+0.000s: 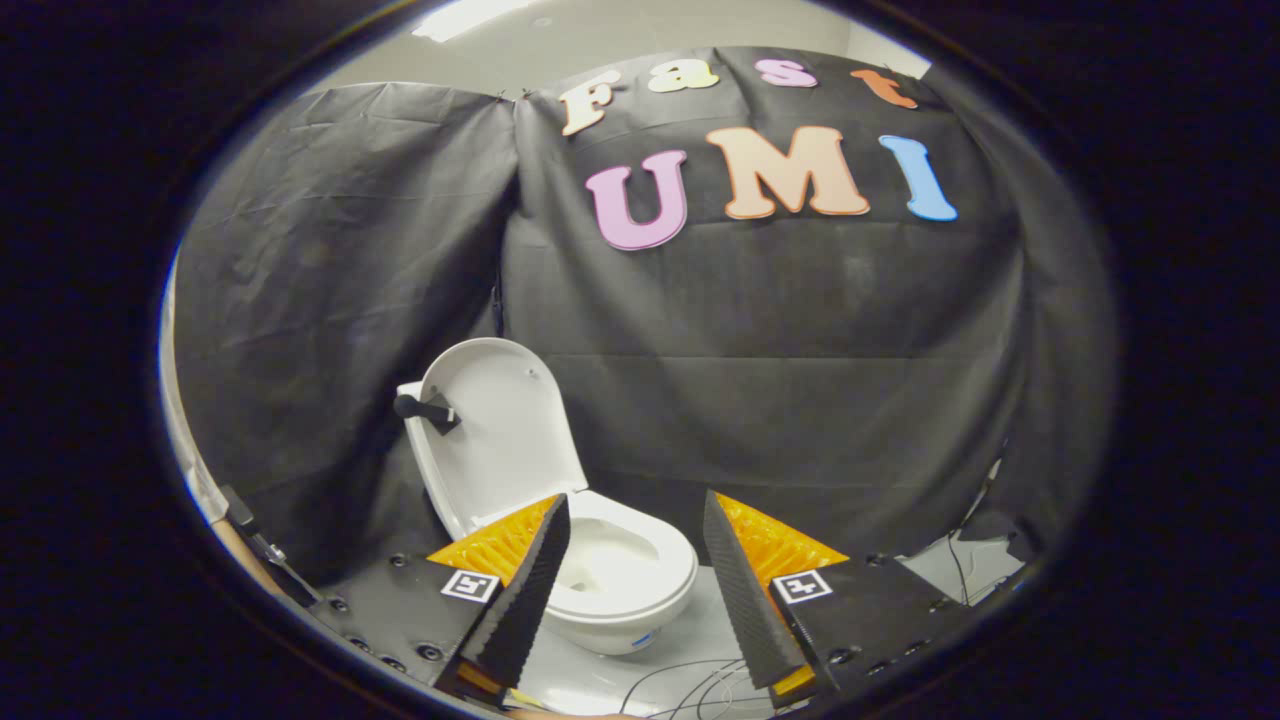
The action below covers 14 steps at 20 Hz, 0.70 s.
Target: Open the toilet lid.
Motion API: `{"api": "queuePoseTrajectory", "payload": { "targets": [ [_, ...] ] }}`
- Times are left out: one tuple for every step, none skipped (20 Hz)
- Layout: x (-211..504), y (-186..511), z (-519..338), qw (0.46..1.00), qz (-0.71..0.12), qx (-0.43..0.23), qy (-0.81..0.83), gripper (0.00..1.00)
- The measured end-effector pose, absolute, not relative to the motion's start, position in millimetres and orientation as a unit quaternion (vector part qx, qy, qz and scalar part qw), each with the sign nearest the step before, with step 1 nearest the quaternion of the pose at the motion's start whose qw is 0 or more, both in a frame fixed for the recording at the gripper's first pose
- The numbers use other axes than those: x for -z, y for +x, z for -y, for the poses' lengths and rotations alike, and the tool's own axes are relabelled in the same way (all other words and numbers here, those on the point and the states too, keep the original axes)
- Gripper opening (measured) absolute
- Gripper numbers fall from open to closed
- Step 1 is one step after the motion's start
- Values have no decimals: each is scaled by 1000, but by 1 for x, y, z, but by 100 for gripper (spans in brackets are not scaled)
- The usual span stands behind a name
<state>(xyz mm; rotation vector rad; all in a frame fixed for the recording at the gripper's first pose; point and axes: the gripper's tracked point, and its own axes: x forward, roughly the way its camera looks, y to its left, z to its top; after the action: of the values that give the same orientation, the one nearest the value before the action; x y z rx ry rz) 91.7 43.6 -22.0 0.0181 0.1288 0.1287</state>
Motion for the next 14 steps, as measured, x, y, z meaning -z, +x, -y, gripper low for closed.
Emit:
{"api": "queuePoseTrajectory", "payload": {
  "targets": [
    [23,88,-36,997,-60,-53,10,84],
    [22,84,-30,998,-52,-45,9,84],
    [21,81,-25,998,-44,-38,9,84],
    [23,80,-19,999,-40,-30,11,84],
    [24,77,-13,999,-41,-21,13,84],
    [27,76,-8,999,-44,-13,12,84],
    [29,74,-3,999,-49,-5,8,84],
    [26,72,1,999,-47,0,7,83],
    [28,69,7,998,-58,12,5,83],
    [33,66,16,997,-70,28,2,83],
    [31,62,16,998,-64,24,11,82],
    [25,60,14,998,-56,21,18,82],
    [20,55,10,998,-48,13,24,82],
    [22,51,9,999,-45,7,28,81]
  ]
}}
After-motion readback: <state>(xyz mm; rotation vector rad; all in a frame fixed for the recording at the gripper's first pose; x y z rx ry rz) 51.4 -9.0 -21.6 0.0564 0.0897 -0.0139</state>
